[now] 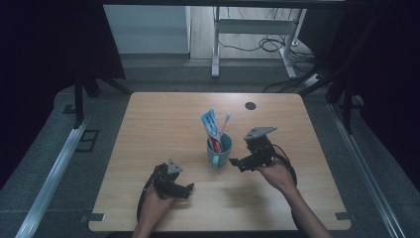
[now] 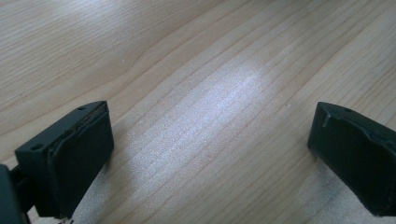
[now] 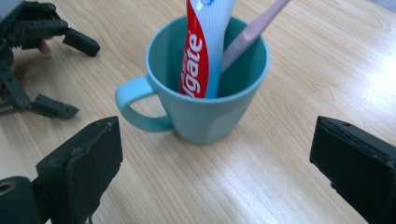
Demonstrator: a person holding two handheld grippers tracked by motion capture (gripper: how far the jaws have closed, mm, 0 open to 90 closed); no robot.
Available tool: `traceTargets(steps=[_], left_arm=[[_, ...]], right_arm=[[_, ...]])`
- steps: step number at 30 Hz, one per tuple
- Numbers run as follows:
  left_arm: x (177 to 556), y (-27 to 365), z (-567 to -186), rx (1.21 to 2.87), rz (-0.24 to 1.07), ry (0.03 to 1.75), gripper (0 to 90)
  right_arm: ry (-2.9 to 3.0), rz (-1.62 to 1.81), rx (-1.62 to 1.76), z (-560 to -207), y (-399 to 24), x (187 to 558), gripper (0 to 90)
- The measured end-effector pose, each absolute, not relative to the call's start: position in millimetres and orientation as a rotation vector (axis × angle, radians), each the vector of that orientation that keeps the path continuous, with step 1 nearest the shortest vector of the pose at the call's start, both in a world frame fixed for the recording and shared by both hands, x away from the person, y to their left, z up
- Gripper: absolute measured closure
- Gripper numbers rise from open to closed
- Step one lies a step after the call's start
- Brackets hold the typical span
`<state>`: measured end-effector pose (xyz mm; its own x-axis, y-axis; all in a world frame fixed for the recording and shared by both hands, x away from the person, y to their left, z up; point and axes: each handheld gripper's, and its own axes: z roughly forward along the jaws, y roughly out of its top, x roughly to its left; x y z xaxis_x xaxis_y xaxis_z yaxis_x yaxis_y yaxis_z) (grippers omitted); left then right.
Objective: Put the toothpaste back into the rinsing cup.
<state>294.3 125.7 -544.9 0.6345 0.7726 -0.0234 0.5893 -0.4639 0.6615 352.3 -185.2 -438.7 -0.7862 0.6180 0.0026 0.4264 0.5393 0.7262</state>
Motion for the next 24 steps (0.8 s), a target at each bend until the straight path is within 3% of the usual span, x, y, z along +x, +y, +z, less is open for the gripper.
traceTargets(steps=[24], left_arm=[[294.4,125.7,-545.1,2.213,0.372,1.055,0.3]], right_arm=[[2.497,1.003,0.909,-460.4,-224.9,331.6,2.8]])
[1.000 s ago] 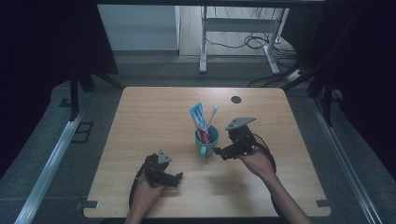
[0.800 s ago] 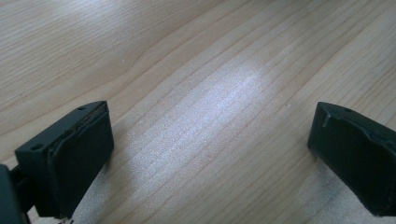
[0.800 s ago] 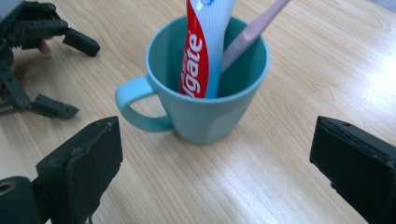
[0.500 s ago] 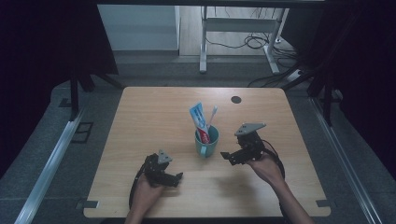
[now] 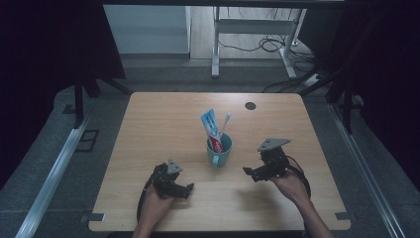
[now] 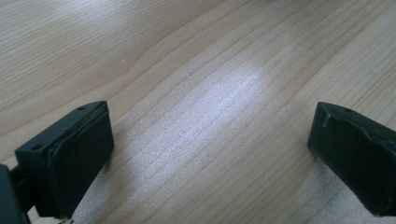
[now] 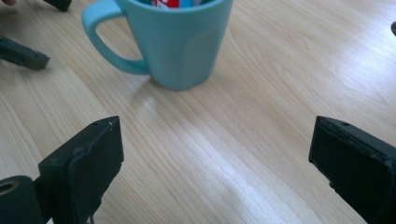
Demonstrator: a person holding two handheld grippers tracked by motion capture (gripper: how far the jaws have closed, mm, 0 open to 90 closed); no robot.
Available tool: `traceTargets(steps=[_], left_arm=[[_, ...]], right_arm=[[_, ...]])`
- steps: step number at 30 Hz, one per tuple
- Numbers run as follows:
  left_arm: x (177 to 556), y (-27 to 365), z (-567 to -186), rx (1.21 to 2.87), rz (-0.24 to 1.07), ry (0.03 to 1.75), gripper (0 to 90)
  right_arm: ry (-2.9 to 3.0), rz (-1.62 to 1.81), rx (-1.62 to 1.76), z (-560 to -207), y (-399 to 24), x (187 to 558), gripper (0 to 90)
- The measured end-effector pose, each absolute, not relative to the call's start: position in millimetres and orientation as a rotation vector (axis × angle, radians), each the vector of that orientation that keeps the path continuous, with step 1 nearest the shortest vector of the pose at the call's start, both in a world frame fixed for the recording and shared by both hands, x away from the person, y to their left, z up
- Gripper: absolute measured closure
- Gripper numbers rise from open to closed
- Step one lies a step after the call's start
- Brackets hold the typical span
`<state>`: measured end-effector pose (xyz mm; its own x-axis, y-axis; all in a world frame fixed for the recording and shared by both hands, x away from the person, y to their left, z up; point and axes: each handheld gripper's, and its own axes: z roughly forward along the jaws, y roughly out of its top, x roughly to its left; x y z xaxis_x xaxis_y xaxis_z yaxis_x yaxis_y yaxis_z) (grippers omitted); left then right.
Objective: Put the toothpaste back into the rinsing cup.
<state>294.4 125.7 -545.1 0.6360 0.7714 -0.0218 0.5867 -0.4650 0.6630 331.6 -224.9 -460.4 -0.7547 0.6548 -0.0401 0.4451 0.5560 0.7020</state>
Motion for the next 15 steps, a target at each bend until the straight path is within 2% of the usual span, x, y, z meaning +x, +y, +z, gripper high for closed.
traceTargets(steps=[15], left_arm=[[293.7,125.0,-545.3,2.204,0.373,1.066,0.4]], right_arm=[[2.500,0.956,0.935,-485.7,-241.6,317.4,2.8]])
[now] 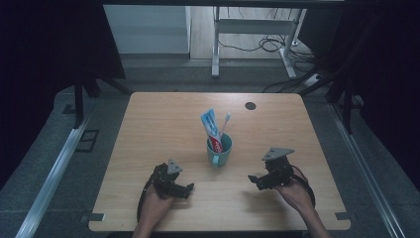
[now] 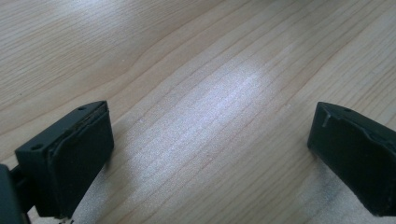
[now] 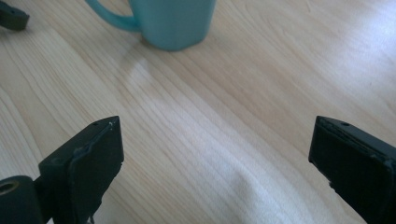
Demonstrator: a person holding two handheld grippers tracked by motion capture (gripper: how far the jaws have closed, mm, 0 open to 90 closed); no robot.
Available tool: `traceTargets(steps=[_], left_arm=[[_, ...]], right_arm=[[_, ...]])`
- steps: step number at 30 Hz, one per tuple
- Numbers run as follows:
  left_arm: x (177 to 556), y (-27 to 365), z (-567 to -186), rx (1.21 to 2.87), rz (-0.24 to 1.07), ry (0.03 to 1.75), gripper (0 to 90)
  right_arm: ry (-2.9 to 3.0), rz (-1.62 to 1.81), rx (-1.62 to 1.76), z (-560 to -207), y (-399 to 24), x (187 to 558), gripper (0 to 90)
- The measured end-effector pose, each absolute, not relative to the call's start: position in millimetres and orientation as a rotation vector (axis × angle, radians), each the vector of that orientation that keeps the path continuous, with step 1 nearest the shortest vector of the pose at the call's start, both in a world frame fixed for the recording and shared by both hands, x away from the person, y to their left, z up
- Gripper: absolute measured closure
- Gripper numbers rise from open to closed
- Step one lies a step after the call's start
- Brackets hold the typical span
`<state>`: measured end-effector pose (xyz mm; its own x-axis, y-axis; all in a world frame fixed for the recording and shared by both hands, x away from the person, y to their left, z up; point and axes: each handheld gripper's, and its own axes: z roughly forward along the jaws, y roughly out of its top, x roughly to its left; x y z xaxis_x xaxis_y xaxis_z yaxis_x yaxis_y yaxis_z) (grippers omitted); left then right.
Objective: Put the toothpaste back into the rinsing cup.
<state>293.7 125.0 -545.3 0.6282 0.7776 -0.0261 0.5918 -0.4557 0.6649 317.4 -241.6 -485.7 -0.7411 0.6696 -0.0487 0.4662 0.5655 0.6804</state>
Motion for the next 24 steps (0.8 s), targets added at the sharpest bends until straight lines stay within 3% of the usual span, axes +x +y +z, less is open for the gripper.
traceTargets(steps=[24], left_arm=[[293.5,124.8,-545.3,2.203,0.374,1.067,0.4]], right_arm=[[2.489,0.963,1.006,-539.4,-259.4,301.2,2.6]])
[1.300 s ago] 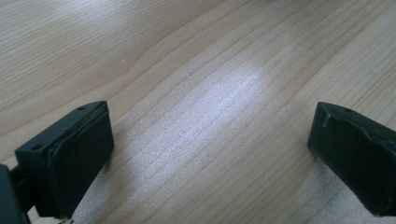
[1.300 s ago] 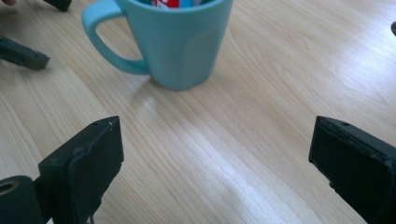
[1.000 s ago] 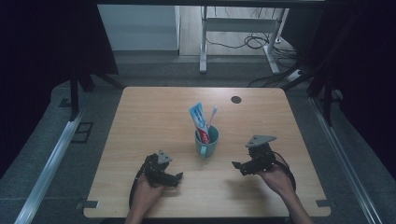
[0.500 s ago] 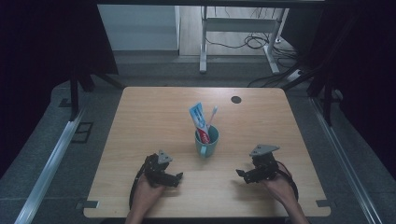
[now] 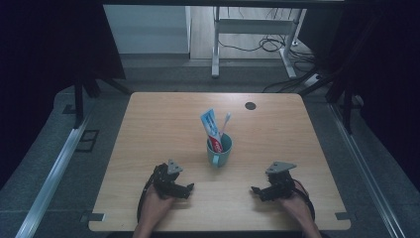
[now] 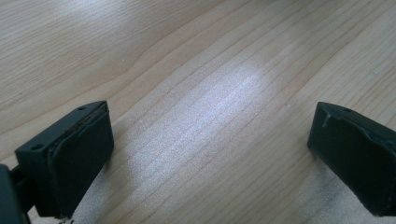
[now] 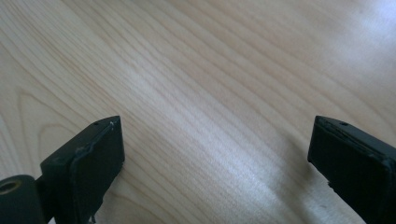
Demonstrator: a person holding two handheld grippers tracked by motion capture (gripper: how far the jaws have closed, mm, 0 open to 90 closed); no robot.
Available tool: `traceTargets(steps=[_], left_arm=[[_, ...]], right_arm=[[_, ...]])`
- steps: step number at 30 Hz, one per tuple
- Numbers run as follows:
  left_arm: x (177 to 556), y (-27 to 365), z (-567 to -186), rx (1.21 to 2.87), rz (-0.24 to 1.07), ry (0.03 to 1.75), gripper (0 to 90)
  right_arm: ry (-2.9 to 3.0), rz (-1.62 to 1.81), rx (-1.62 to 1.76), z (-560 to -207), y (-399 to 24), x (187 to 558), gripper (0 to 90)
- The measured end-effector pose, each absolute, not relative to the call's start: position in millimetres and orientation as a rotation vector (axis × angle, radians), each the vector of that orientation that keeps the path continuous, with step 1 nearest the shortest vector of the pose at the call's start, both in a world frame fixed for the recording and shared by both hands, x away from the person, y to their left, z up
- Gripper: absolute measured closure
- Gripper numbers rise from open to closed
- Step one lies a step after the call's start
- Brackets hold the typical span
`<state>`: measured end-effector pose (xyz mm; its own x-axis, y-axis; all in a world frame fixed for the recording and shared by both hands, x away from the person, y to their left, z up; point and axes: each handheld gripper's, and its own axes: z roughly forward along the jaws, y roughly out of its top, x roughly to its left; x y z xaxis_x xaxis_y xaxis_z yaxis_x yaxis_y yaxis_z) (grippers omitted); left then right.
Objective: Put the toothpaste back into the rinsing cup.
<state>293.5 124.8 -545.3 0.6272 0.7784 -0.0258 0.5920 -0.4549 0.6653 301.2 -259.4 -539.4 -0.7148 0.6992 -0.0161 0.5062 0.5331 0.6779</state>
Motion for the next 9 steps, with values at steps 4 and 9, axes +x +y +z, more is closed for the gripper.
traceTargets(steps=[4,9], left_arm=[[293.5,124.8,-545.3,2.203,0.374,1.068,0.4],[293.5,124.7,-545.4,2.203,0.374,1.067,0.4]], right_arm=[[2.466,1.013,1.014,-542.7,-263.2,300.2,2.4],[2.455,1.021,1.022,-543.4,-264.2,299.7,2.6]])
